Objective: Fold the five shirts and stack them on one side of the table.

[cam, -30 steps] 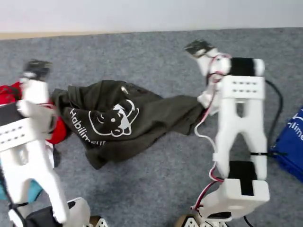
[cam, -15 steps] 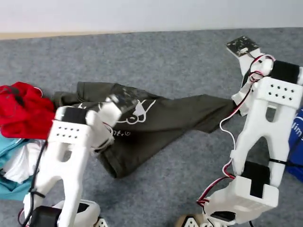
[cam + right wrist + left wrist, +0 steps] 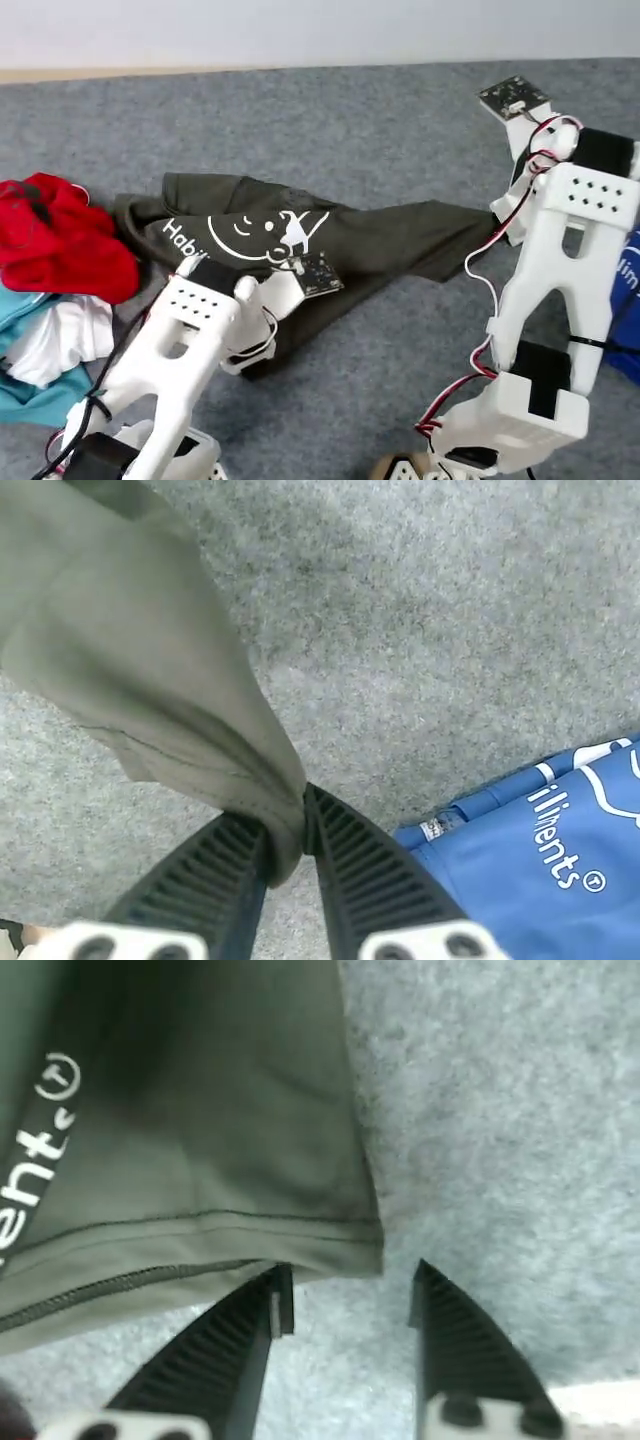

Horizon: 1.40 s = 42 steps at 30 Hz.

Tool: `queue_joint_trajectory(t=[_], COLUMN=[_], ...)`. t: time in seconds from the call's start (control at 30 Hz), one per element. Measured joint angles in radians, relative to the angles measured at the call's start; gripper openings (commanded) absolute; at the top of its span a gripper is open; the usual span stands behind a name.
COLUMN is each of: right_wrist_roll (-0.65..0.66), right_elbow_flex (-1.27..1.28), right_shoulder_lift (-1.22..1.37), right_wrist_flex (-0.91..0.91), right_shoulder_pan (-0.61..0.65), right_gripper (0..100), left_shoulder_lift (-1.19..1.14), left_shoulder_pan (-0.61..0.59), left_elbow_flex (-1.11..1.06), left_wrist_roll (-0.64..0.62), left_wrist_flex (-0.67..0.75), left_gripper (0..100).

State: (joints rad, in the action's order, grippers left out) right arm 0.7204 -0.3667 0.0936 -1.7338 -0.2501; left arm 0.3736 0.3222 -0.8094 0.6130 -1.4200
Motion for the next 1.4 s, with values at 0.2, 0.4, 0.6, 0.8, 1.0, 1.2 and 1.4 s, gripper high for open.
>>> queue_joint_trajectory(t=[0.2, 0.4, 0.6, 0.8, 1.0, 1.2, 1.4], right_wrist_roll=[0.0, 0.0, 0.0, 0.0, 0.0, 0.011, 0.041], right_elbow_flex=[0.0, 0.0, 0.0, 0.0, 0.0, -0.014, -0.129], right_shoulder_lift=[0.0, 0.0, 0.0, 0.0, 0.0, 0.0, 0.0], right_wrist_flex=[0.0, -0.008, -0.008, -0.008, -0.008, -0.012, -0.017], right_shoulder_pan=[0.0, 0.0, 0.0, 0.0, 0.0, 0.0, 0.002], right_gripper=[1.1, 1.1, 1.1, 1.1, 1.1, 1.1, 1.1], left_shoulder_lift=[-0.017, -0.164, -0.272, -0.305, -0.307, -0.282, -0.054], left_shoulder_pan=[0.002, 0.0, 0.0, 0.0, 0.002, -0.025, -0.16], left_elbow_flex=[-0.002, -0.003, 0.018, 0.02, 0.04, 0.215, 0.552], left_wrist_roll=[0.0, 0.0, 0.0, 0.0, 0.0, -0.011, -0.127], left_wrist_flex=[0.04, 0.078, 0.089, 0.129, 0.132, -0.023, -0.175], left_gripper=[21, 19, 17, 12, 1, 0, 0])
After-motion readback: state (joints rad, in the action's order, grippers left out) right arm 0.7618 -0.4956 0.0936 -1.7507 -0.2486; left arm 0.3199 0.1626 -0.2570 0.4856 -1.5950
